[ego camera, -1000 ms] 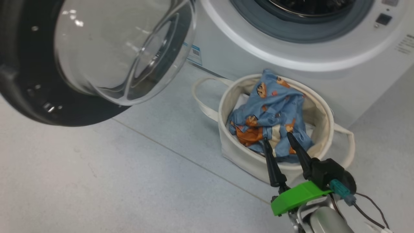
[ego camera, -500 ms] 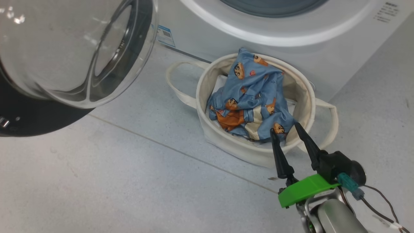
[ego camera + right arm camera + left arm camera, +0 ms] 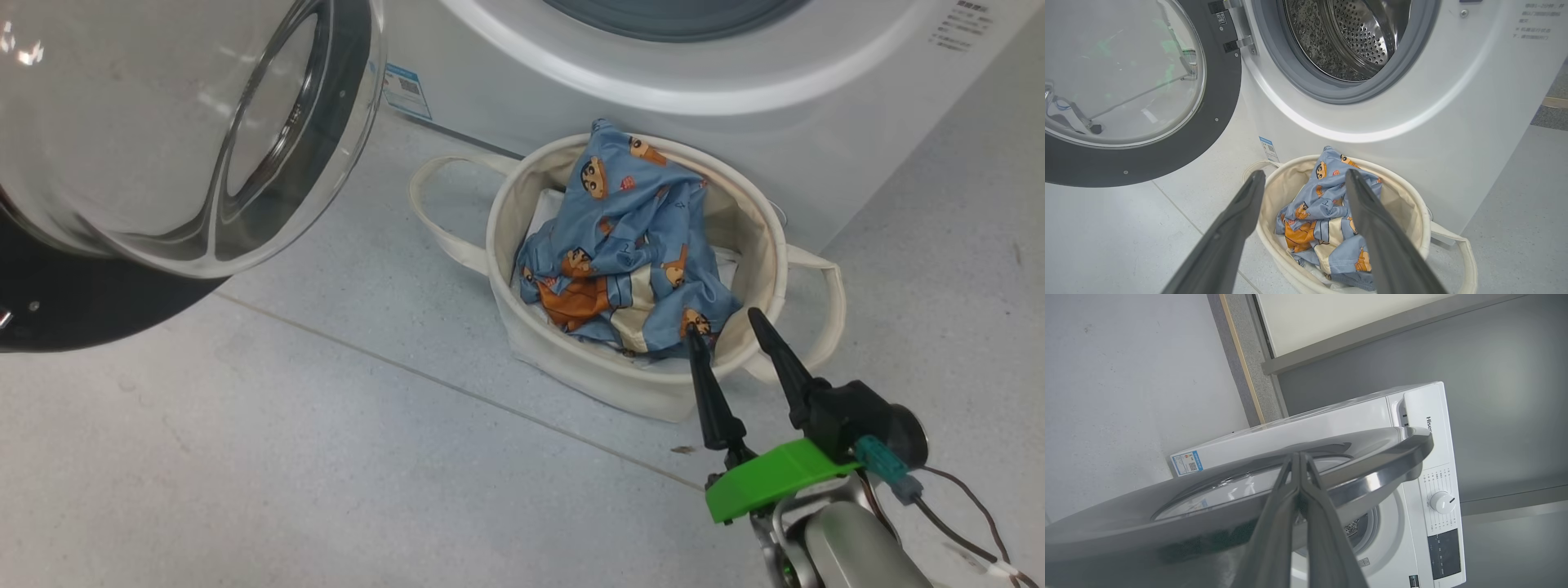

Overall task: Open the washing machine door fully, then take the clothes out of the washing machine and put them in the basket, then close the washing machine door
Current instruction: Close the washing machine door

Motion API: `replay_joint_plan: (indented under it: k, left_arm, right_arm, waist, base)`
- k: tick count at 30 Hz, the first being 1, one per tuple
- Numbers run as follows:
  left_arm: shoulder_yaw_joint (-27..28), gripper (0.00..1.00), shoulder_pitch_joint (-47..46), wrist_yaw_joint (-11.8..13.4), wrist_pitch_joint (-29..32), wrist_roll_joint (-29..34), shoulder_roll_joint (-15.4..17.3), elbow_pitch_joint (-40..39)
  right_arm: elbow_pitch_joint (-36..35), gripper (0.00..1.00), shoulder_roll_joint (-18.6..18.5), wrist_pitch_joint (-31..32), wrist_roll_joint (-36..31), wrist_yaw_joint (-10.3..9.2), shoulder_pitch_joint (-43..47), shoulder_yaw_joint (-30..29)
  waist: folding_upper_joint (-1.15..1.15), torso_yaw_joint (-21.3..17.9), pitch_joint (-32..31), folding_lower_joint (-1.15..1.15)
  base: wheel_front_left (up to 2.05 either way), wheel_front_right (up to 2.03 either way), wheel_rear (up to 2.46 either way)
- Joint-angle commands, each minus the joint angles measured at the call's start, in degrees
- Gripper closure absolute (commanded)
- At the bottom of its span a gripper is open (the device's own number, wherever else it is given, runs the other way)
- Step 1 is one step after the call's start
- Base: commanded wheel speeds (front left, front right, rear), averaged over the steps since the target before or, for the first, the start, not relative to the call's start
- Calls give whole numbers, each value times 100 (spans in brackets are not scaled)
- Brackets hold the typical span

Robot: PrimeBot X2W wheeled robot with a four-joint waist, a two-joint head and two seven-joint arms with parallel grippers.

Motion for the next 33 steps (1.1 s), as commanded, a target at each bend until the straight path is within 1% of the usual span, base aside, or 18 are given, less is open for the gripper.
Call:
replay_joint_plan:
  k: [1, 10, 15, 19, 23, 28, 33]
  left_arm:
    - [173, 100, -138, 14, 85, -47, 384, -218]
    - [-40, 100, 44, 318, 570, -197, 235, -844]
    - [-243, 100, 298, 424, 803, -155, 148, -1334]
    - [-454, 100, 574, 465, 985, -105, 26, -1902]
    - [-666, 100, 875, 451, 1087, -77, -198, -2618]
    - [-1026, 100, 1241, 393, 1089, 54, -554, -3552]
    - [-1404, 100, 1419, 366, 1006, 227, -889, -4210]
  right_arm:
    - [-183, 0, 12, -70, -43, 2, -79, 102]
    - [-174, 0, 41, -70, -30, 2, -107, 134]
    - [-136, 0, 83, -70, -2, 2, -118, 129]
    - [-134, 0, 129, -70, 25, 2, -158, 118]
    - [-130, 0, 185, -70, 30, 2, -203, 58]
    - [-125, 0, 257, -70, 4, 2, -222, -76]
    - [-129, 0, 304, -70, -54, 2, -232, -409]
  waist:
    - [-1, 11, -5, 0]
    - [-1, 76, -14, 0]
    - [-1, 91, -70, 0]
    - [-1, 85, -106, 0]
    - [-1, 56, -150, 0]
    - [-1, -37, -229, 0]
    - [-1, -174, -274, 0]
  base:
    - [0, 0, 0]
    - [0, 0, 0]
    - [0, 0, 0]
    - [0, 0, 0]
    - [0, 0, 0]
    - [0, 0, 0]
    - [0, 0, 0]
